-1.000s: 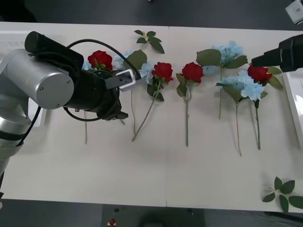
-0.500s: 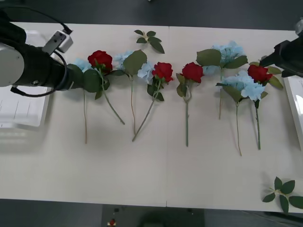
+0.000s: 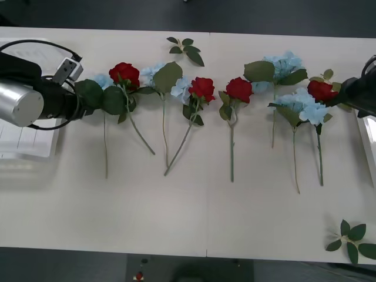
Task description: Put the red flowers into the right box and the blue flowers into the left box
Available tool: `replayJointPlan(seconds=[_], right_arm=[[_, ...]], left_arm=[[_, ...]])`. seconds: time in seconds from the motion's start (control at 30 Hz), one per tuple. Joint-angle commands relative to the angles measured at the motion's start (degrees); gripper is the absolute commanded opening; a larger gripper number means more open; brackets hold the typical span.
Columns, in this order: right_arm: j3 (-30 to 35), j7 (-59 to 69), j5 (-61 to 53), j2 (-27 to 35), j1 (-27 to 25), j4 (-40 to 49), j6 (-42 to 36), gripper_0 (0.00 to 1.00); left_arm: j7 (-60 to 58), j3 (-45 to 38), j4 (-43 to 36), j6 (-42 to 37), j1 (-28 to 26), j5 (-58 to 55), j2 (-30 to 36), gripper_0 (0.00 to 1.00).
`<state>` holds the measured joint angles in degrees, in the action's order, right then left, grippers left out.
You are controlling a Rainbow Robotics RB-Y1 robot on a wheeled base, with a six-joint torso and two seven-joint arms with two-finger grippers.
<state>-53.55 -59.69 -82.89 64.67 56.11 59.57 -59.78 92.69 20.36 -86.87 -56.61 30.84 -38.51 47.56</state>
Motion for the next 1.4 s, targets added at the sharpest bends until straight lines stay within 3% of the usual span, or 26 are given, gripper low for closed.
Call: replayJointPlan(seconds=[0.03, 0.27, 0.57, 1.0, 1.4], right_arm=[[-3.84, -2.1, 1.15, 0.98, 1.46, -0.77, 2.56, 0.78], [-8.24, -2.36, 5.72, -1.74, 1.46, -1.04, 6.78, 0.78], [-8.24, -4.03, 11.61, -6.58, 1.28, -1.48, 6.78, 0.78], [-8.24, -6.41, 13.54, -9.92, -0.21, -2.44, 6.43, 0.78], [-8.32, -7.37, 13.37, -12.29, -1.79, -5.61, 8.19, 0.78]], left_arm=[[-3.39, 1.7, 1.71, 3.62, 3.26, -0.86, 0.34, 1.0], [-9.46, 2.49, 1.88, 8.36, 3.17, -4.82, 0.34, 1.0], [-26.95, 2.58, 1.88, 6.08, 2.56, -7.72, 0.6, 1.0], [-28.09, 2.76, 1.97, 1.68, 2.3, -4.55, 3.24, 1.0], [-37.93, 9.26, 2.5, 5.2, 2.47, 1.16, 1.39, 1.0]])
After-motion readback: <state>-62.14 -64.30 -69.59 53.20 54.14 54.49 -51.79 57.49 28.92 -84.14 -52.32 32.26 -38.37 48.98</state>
